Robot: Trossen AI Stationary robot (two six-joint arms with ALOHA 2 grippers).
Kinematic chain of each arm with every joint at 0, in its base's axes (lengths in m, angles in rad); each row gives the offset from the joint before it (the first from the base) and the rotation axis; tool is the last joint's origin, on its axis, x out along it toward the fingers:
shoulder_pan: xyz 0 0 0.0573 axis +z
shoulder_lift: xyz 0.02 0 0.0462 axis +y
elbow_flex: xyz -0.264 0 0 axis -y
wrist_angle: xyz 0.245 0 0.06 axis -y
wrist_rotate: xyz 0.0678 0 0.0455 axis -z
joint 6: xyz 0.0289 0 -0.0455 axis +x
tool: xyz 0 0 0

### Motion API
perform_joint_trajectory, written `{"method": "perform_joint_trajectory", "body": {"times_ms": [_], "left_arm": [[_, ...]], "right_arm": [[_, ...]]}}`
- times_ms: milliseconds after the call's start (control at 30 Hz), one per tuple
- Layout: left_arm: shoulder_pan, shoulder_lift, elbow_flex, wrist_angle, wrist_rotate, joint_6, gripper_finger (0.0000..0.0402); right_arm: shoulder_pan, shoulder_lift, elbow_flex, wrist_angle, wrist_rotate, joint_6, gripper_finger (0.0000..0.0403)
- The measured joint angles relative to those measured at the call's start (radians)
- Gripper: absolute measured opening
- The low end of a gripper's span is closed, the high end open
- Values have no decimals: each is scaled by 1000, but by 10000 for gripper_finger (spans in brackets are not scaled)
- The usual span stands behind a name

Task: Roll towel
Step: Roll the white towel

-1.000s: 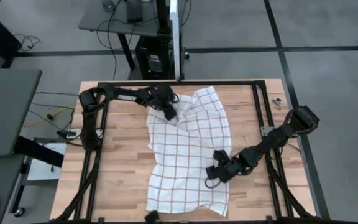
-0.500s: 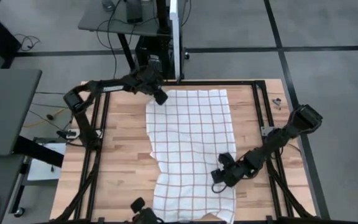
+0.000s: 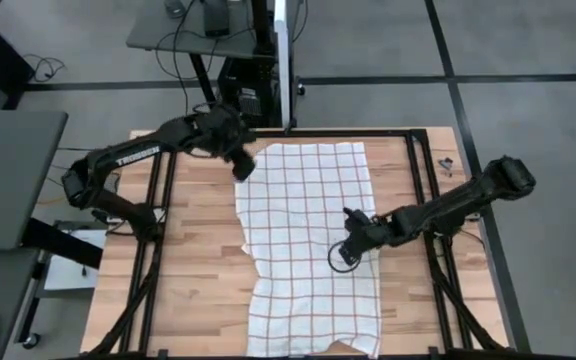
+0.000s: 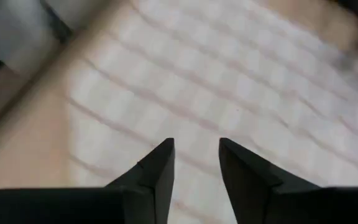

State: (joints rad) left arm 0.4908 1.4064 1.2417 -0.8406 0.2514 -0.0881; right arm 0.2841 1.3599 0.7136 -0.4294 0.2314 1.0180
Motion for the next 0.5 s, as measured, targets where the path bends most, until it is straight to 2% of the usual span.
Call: {"method": "perform_joint_trajectory", "body": {"times_ms": [100,233,400,500], "left_arm": [[-128,9,-1,-169,7,-102,158],[-331,21,-13,-239,-29,-356,181],[-614,20,-105,-99,-178,-725,185],[-749,18,-201,201,-245,-939,186]], "right_arm": [[-19,0,0,12,-4,-112,180],[-11,4,0,32,-66,-223,180],[15,3,0,41,-74,-310,180],[29,3,0,42,-73,-321,180]]}}
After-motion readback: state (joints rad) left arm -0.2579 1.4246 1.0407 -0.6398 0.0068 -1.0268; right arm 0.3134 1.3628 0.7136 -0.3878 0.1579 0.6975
